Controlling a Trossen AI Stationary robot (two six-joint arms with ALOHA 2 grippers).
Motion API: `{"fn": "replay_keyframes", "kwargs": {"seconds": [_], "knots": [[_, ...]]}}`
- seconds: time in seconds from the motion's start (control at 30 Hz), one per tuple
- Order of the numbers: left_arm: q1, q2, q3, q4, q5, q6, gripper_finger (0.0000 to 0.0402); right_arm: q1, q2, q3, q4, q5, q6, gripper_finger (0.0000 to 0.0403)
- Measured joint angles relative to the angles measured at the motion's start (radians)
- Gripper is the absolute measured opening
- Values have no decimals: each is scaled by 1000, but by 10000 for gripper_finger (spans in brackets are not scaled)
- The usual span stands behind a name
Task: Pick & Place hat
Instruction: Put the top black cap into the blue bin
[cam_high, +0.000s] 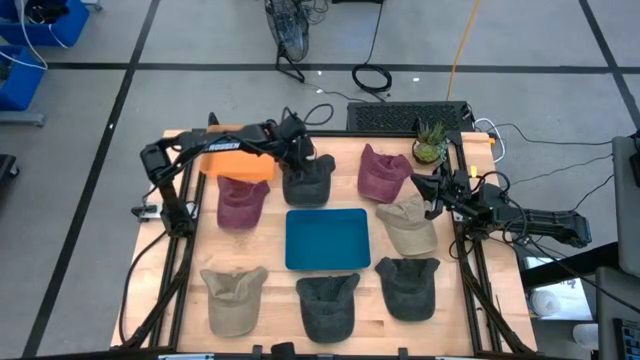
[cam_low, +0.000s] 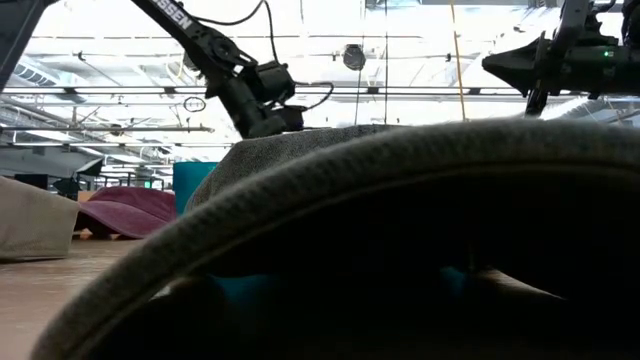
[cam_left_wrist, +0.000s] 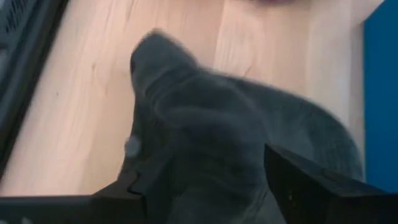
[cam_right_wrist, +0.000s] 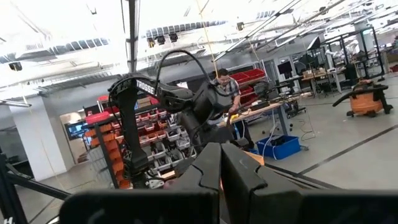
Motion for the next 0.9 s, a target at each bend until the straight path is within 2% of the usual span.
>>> {"fn": "replay_keyframes", "kwargs": {"seconds": [0.2, 0.3, 0.37, 0.5, 0.9], "knots": [[8, 47, 3, -47, 32, 26, 315, 0, 0, 0, -10, 5, -15, 0], [8, 66, 3, -34, 26, 26, 324, 0, 0, 0, -22, 32, -26, 0], [7, 76, 3, -34, 18, 38, 314, 0, 0, 0, -44, 56, -26, 0], [6, 83, 3, -26, 9, 43, 261, -1, 0, 0, -57, 106, -27, 0], [5, 62, 3, 30, -5, 60, 37, -1, 0, 0, -82, 135, -52, 0]]}}
